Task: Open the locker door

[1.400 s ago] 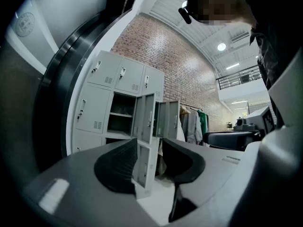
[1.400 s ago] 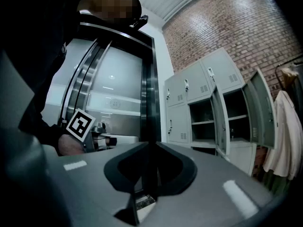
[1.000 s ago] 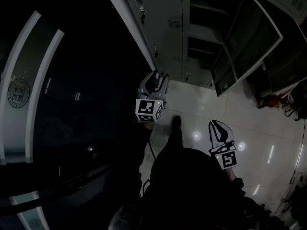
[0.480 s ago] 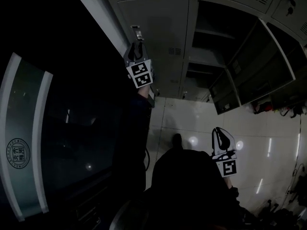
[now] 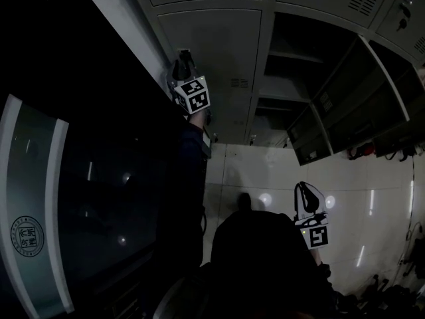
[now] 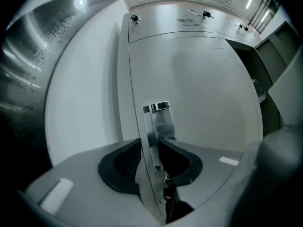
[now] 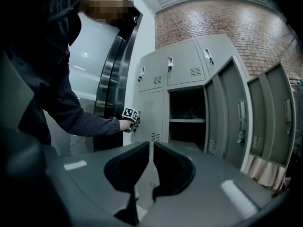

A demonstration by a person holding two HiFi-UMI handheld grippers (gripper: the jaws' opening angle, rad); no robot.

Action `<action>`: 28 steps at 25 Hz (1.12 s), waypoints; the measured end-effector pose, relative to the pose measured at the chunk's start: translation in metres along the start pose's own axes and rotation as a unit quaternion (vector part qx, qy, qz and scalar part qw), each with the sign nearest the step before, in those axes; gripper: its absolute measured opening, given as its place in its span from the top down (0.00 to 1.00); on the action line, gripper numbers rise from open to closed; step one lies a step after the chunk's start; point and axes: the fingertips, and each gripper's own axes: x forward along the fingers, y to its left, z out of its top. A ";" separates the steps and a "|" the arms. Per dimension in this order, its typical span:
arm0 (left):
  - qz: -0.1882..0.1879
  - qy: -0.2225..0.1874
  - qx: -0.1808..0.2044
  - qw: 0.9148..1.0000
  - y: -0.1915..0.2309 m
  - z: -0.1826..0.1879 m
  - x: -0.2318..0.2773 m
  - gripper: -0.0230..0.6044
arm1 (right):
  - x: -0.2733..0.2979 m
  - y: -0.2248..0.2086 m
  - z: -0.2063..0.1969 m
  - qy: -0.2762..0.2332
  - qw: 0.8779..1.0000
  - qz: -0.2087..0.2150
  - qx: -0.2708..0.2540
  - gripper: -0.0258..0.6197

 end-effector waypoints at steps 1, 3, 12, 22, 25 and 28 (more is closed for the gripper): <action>0.004 -0.003 0.001 1.000 0.000 0.001 -0.001 0.78 | 0.001 0.000 0.000 0.000 1.000 0.000 0.001 0.92; 0.012 -0.007 -0.004 1.000 0.001 0.003 -0.004 0.78 | 0.001 0.000 -0.001 0.000 1.000 0.003 0.003 0.92; 0.026 -0.039 -0.048 0.998 -0.001 0.006 -0.106 0.77 | -0.022 0.007 -0.002 -0.003 1.000 0.028 0.011 0.92; -0.124 -0.078 -0.016 0.989 -0.141 0.019 -0.317 0.81 | -0.095 0.014 -0.013 -0.004 0.996 0.085 0.015 0.92; -0.141 -0.067 -0.040 0.987 -0.169 0.008 -0.374 0.84 | -0.133 0.008 -0.021 -0.002 0.995 0.096 0.018 0.92; -0.189 -0.029 -0.080 0.978 -0.210 -0.023 -0.449 0.84 | -0.178 -0.001 -0.039 0.005 0.994 0.104 0.029 0.92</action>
